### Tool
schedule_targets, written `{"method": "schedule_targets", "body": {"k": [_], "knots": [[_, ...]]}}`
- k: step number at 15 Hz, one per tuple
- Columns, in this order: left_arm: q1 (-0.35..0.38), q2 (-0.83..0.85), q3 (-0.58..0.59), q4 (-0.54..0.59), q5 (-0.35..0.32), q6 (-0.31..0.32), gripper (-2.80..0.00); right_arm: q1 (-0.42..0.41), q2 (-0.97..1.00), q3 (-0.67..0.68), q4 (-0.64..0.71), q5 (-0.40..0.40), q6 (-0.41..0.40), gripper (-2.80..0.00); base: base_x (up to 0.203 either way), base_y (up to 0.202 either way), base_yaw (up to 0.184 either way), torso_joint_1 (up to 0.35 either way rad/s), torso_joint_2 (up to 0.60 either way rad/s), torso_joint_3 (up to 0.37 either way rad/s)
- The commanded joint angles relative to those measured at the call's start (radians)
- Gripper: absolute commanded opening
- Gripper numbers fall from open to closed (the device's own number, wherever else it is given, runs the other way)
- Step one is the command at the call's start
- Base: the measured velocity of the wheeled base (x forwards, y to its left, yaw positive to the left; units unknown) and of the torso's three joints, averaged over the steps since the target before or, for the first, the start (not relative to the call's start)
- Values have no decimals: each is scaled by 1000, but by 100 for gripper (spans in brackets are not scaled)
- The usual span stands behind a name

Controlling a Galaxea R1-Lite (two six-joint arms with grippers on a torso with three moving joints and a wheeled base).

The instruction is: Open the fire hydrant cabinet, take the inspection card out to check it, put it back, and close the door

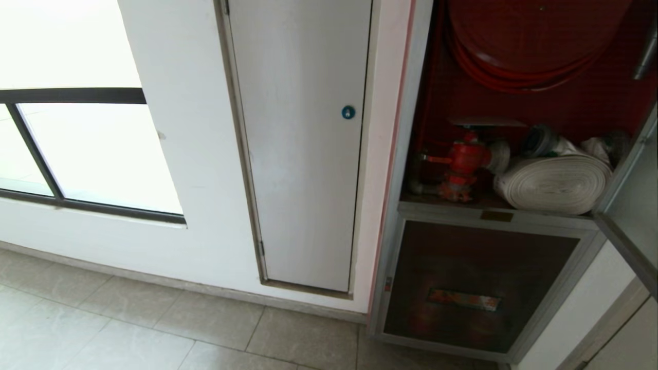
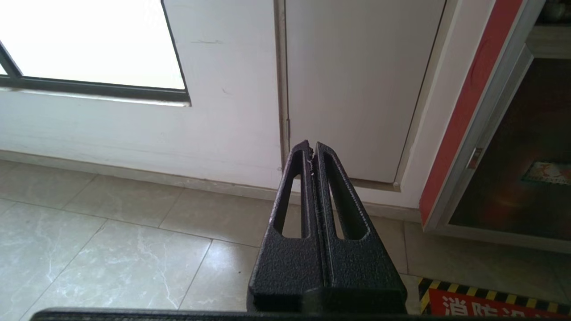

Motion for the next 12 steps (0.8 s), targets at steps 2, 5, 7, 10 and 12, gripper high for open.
{"method": "schedule_targets", "body": {"k": [2, 5, 7, 10, 12], "knots": [[0, 1, 6, 0, 0, 0, -280, 0, -1, 0, -1, 0, 0, -280, 0, 0, 0, 0, 0, 0], [0, 1, 6, 0, 0, 0, -280, 0, -1, -2, 1, 0, 1, -280, 0, 0, 0, 0, 0, 0], [0, 1, 6, 0, 0, 0, -280, 0, -2, -2, 2, -9, 1, -280, 0, 0, 0, 0, 0, 0], [0, 1, 6, 0, 0, 0, -280, -3, -1, -8, 5, -12, -7, -280, 0, 0, 0, 0, 0, 0], [0, 1, 6, 0, 0, 0, -280, -2, 12, -97, 30, -14, -4, -280, 0, 0, 0, 0, 0, 0]]}}
